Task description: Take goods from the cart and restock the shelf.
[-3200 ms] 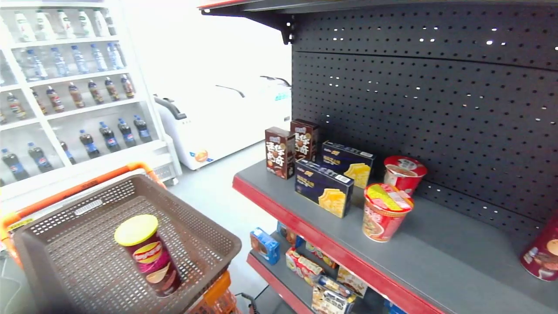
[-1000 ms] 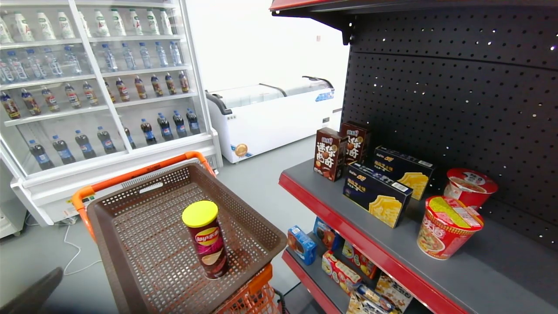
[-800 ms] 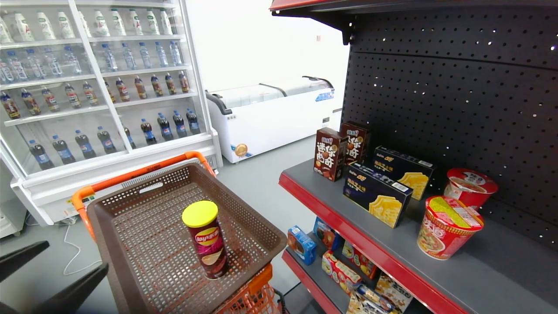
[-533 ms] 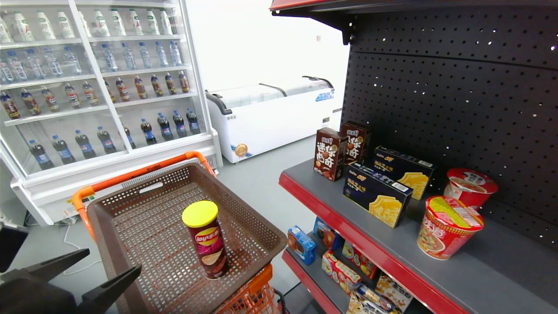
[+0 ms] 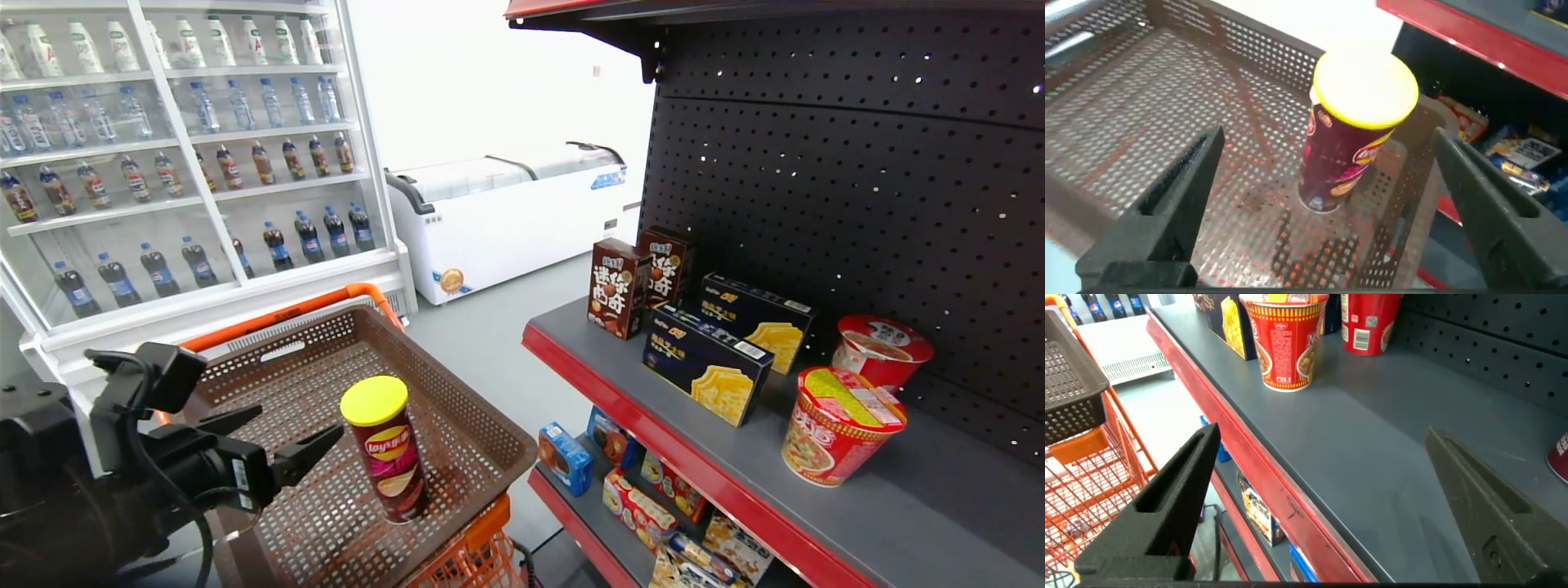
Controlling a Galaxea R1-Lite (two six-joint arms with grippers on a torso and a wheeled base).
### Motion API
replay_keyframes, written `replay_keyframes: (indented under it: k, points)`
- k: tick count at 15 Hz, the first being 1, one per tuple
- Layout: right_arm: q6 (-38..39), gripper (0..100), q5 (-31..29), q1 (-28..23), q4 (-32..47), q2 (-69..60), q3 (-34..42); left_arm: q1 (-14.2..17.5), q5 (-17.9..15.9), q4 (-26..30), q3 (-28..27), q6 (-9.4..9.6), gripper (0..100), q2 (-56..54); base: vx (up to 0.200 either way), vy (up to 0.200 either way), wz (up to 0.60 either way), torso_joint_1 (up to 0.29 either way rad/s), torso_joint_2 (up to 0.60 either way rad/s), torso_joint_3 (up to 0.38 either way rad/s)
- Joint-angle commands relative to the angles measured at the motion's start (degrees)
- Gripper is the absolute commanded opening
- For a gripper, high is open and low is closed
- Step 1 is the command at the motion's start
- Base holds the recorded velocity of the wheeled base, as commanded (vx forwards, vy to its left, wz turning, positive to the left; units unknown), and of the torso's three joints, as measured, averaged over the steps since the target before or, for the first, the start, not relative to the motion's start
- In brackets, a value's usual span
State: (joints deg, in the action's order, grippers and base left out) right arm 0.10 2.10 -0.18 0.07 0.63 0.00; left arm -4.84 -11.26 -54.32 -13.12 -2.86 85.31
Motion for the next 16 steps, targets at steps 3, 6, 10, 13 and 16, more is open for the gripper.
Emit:
replay_keyframes:
  k: [3,6,10,13,16]
  points:
    - [0.0,100,0.0,0.0,0.0,0.0,0.0,-0.1,-4.7,-4.7,-1.9,-0.04,100,14.4,0.000,0.000,0.00,0.000,0.00,0.000]
    - [0.0,100,0.0,0.0,0.0,0.0,0.0,-0.8,-4.8,-5.4,-3.4,0.05,100,18.5,0.000,0.000,0.00,0.000,0.00,0.000]
    - [0.0,100,0.0,0.0,0.0,0.0,0.0,-3.5,-4.7,-15.3,-8.2,0.14,100,29.6,0.000,0.000,0.00,0.000,0.00,0.000]
    - [0.0,100,0.0,0.0,-0.1,0.0,0.0,-5.4,-4.7,-19.2,-9.4,0.32,100,33.5,0.000,0.000,0.00,0.000,0.00,0.000]
    - [0.0,100,0.0,0.0,0.0,0.0,0.0,-6.6,-4.6,-20.7,-10.4,0.49,100,36.5,0.000,0.000,0.00,0.000,0.00,0.000]
